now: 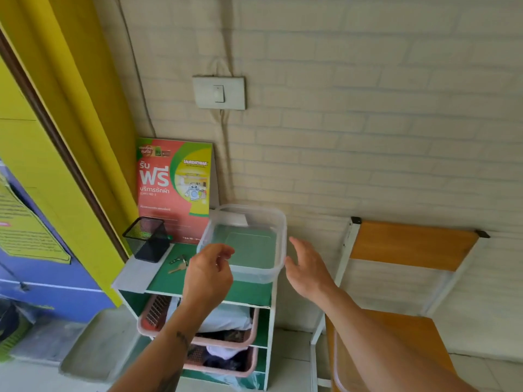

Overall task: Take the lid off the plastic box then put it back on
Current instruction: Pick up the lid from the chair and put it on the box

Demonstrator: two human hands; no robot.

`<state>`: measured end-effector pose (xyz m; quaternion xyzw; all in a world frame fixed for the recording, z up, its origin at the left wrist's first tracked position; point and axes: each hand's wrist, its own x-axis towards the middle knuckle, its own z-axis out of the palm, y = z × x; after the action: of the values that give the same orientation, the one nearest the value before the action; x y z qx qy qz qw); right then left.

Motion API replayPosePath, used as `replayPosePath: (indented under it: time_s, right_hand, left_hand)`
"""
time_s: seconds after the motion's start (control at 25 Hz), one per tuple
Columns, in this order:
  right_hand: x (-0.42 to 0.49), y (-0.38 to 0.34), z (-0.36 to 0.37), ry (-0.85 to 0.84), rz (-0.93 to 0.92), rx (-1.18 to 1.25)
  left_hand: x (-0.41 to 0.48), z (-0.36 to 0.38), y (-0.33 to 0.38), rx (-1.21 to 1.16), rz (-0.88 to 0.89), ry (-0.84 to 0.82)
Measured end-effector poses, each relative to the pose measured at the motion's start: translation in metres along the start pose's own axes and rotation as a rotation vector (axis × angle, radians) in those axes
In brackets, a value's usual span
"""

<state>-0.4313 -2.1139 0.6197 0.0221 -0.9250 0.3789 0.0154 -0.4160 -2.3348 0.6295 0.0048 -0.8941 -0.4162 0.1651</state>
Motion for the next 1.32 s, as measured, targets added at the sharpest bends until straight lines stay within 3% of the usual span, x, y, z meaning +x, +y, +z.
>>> replayPosePath:
  time_s: [0.24, 0.68, 1.16, 1.32]
  right_hand:
    - [0.028, -0.027, 0.044, 0.102, 0.092, -0.154]
    - [0.055, -0.029, 0.07, 0.142, 0.227, -0.264]
    - [0.062, -0.034, 0.077, 0.168, 0.26, -0.352]
    - [0.06, -0.037, 0.076, 0.155, 0.272, -0.354]
  left_hand:
    - [0.047, -0.037, -0.079, 0.084, 0.037, 0.021]
    - [0.078, -0.024, -0.162, 0.417, -0.028, -0.369]
    - [0.099, -0.016, -0.171, 0.309, 0.039, -0.327]
    - [0.103, -0.018, -0.158, 0.148, -0.028, -0.219]
